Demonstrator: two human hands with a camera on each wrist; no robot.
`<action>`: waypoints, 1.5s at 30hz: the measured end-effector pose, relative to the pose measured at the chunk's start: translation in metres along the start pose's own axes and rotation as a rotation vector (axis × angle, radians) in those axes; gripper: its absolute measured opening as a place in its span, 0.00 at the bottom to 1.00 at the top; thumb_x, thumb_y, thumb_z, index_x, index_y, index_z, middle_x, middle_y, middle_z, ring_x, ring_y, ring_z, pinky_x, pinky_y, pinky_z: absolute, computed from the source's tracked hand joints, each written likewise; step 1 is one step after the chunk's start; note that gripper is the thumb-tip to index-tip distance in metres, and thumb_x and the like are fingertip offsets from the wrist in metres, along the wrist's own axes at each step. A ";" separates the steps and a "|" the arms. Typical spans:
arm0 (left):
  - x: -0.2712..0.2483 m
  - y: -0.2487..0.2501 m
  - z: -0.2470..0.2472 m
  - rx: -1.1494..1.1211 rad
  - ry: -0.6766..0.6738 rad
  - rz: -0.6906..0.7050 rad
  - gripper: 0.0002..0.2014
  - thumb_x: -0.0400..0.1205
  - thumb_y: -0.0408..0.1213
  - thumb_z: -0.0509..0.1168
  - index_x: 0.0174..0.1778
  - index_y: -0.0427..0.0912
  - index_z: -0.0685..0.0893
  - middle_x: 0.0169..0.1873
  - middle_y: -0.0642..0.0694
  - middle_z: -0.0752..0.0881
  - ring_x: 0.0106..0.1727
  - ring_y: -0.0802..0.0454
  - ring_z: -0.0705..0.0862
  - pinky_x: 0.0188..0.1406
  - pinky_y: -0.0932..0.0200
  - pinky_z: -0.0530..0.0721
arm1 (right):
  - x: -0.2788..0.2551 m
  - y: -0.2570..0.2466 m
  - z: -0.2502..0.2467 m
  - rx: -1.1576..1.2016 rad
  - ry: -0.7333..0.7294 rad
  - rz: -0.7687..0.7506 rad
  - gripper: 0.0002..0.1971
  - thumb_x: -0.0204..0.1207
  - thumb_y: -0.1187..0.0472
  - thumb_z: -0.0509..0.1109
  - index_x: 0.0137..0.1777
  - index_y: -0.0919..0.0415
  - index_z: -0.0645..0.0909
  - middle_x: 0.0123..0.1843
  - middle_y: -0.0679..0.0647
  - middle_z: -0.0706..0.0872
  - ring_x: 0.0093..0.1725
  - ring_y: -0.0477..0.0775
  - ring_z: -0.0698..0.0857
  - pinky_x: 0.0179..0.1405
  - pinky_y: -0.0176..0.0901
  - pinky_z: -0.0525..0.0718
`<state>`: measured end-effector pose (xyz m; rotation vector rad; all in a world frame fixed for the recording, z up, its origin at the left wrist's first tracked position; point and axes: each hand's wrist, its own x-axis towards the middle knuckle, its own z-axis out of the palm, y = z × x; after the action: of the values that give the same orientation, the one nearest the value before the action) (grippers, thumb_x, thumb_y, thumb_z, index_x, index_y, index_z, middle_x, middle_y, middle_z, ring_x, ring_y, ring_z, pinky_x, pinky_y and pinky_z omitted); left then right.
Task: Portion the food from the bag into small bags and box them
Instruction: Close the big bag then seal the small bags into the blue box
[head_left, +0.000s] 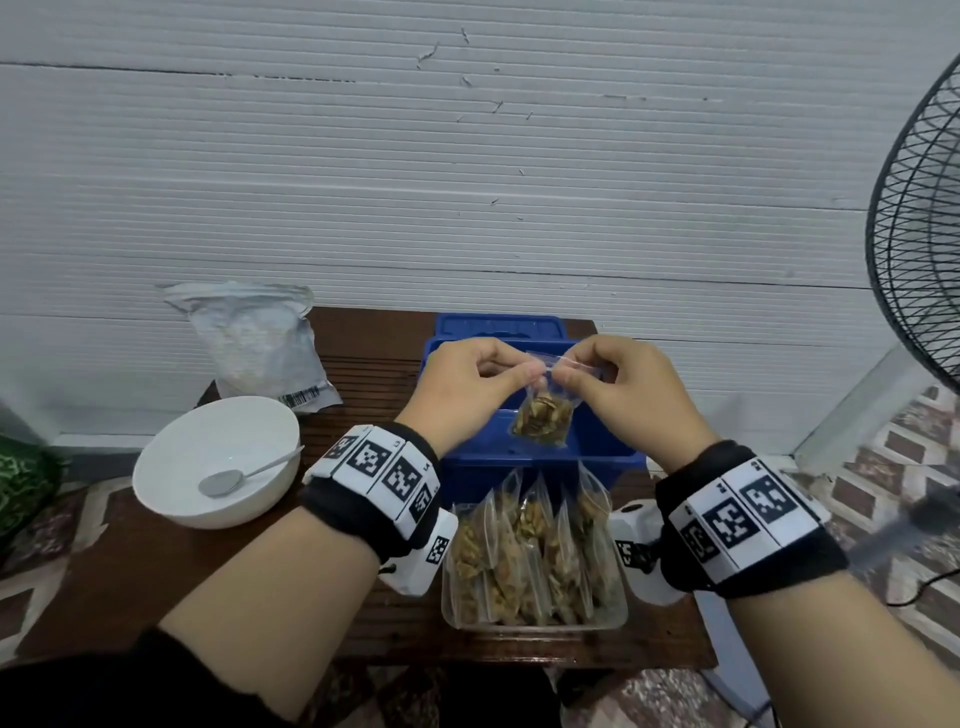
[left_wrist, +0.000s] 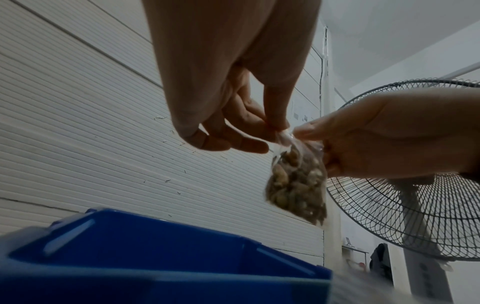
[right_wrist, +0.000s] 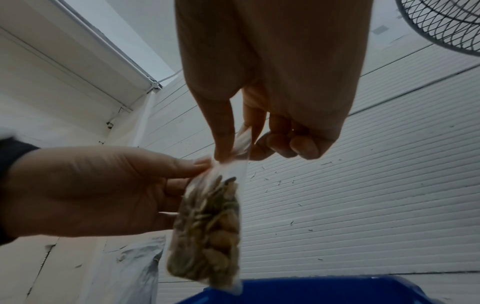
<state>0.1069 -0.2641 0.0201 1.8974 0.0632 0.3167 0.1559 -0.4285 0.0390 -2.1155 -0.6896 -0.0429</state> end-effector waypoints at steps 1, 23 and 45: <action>0.002 0.001 0.001 -0.016 0.012 -0.008 0.01 0.77 0.39 0.74 0.40 0.47 0.88 0.39 0.56 0.90 0.44 0.66 0.88 0.47 0.72 0.82 | 0.003 0.000 -0.002 -0.031 -0.011 -0.002 0.06 0.76 0.63 0.73 0.38 0.54 0.83 0.35 0.45 0.85 0.35 0.37 0.81 0.37 0.26 0.75; 0.076 -0.089 -0.056 0.392 -0.017 -0.448 0.28 0.85 0.41 0.64 0.81 0.44 0.65 0.73 0.45 0.76 0.72 0.45 0.76 0.65 0.52 0.76 | 0.136 0.061 0.007 -0.706 -0.708 0.167 0.10 0.74 0.67 0.73 0.37 0.53 0.79 0.44 0.52 0.88 0.43 0.48 0.82 0.49 0.44 0.82; 0.085 -0.107 -0.030 0.353 0.166 -0.437 0.18 0.89 0.40 0.52 0.75 0.44 0.70 0.66 0.41 0.79 0.53 0.51 0.74 0.49 0.59 0.70 | 0.152 0.090 0.051 -1.195 -0.769 0.071 0.10 0.74 0.64 0.72 0.56 0.63 0.83 0.53 0.60 0.83 0.44 0.62 0.82 0.37 0.43 0.82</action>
<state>0.1929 -0.1828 -0.0541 2.1351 0.6735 0.1683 0.3173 -0.3602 -0.0169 -3.3481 -1.2200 0.5544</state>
